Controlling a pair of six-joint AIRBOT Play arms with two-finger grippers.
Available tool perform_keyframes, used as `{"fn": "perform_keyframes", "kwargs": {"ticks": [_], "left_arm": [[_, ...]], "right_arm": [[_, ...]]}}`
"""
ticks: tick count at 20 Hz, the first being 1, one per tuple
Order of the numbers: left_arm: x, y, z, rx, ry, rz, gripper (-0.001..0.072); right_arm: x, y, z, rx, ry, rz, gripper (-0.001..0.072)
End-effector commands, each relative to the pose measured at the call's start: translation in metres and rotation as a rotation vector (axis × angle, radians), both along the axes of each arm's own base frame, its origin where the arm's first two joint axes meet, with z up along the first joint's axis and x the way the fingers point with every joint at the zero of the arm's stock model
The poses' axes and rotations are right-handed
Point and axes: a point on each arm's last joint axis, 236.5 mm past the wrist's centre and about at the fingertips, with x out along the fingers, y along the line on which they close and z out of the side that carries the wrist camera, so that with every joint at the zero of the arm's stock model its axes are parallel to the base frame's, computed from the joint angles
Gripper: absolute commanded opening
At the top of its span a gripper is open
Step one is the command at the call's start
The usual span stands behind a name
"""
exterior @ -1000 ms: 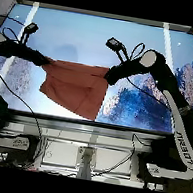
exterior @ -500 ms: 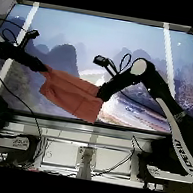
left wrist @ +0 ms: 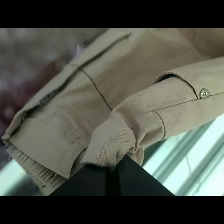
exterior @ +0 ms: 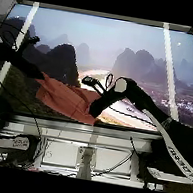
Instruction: Fold the clothes and pants, and hang the long-sleeved shirts on hangers.
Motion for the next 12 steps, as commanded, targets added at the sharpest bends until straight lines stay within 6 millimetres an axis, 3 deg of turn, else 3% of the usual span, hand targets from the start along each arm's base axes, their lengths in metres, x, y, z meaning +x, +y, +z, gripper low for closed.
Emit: {"fn": "perform_keyframes", "kwargs": {"ticks": [1, 4, 5, 7, 8, 10, 11, 12], "left_arm": [[-0.02, 0.015, -0.006, 0.074, 0.104, 0.013, 0.0013], [-0.023, 0.014, -0.005, 0.072, 0.126, 0.024, 0.0016], [-0.023, 0.014, -0.005, 0.075, 0.14, 0.048, 0.0033], [-0.026, 0.013, -0.004, 0.078, 0.176, 0.086, 0.0176], [-0.029, 0.013, -0.003, 0.076, 0.195, 0.09, 0.0175], [-0.037, 0.011, 0.0, 0.068, 0.226, 0.073, 0.0208], [-0.039, 0.011, 0.001, 0.067, 0.233, 0.07, 0.0347], [-0.039, 0.011, 0.001, 0.069, 0.242, 0.085, 0.0439]], "right_arm": [[-0.003, -0.002, -0.023, -0.026, 0.005, -0.053, 0.0009], [-0.014, -0.011, -0.038, -0.063, 0.051, -0.071, 0.0023], [-0.016, -0.013, -0.041, -0.07, 0.06, -0.076, 0.0103], [-0.016, -0.013, -0.041, -0.068, 0.058, -0.079, 0.0416], [-0.015, -0.012, -0.041, -0.068, 0.056, -0.08, 0.0452], [-0.014, -0.012, -0.041, -0.066, 0.053, -0.082, 0.0452], [-0.013, -0.012, -0.041, -0.064, 0.048, -0.086, 0.0452], [-0.011, -0.011, -0.041, -0.062, 0.042, -0.09, 0.0451]]}}
